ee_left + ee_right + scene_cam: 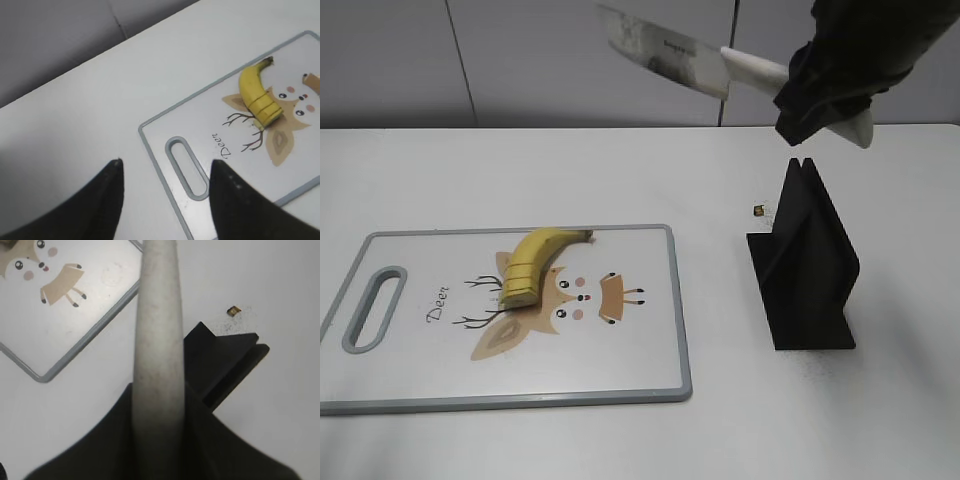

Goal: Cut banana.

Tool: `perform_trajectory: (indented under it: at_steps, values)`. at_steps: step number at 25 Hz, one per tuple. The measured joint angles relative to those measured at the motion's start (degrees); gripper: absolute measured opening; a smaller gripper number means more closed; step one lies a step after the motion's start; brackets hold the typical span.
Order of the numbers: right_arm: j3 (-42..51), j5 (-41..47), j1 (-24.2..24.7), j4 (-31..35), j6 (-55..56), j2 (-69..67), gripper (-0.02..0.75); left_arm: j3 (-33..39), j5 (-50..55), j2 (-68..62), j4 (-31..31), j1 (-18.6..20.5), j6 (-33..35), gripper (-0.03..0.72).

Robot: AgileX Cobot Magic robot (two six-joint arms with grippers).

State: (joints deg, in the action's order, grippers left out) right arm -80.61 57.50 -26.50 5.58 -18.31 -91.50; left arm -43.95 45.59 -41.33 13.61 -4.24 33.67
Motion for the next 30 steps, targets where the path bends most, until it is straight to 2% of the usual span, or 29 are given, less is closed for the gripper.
perform_trajectory:
  at_steps: [8, 17, 22, 30]
  values:
    - [-7.04, 3.98, 0.0, 5.88, -25.09, -8.22, 0.16, -15.39, 4.71, -21.44, 10.4, 0.0, 21.42, 0.535]
    - [-11.59, 4.57, 0.0, 13.74, -48.74, -16.67, 0.16, -28.9, 18.02, -38.67, 12.86, -0.17, 41.92, 0.535]
    - [-15.29, 5.31, 0.0, 17.12, -51.33, -21.71, 0.16, -33.18, 21.59, -45.4, 17.22, -0.24, 46.29, 0.535]
    - [-17.63, 5.68, 0.0, 20.06, -53.61, -25.35, 0.16, -33.49, 21.18, -51.82, 17.69, -0.24, 47.79, 0.535]
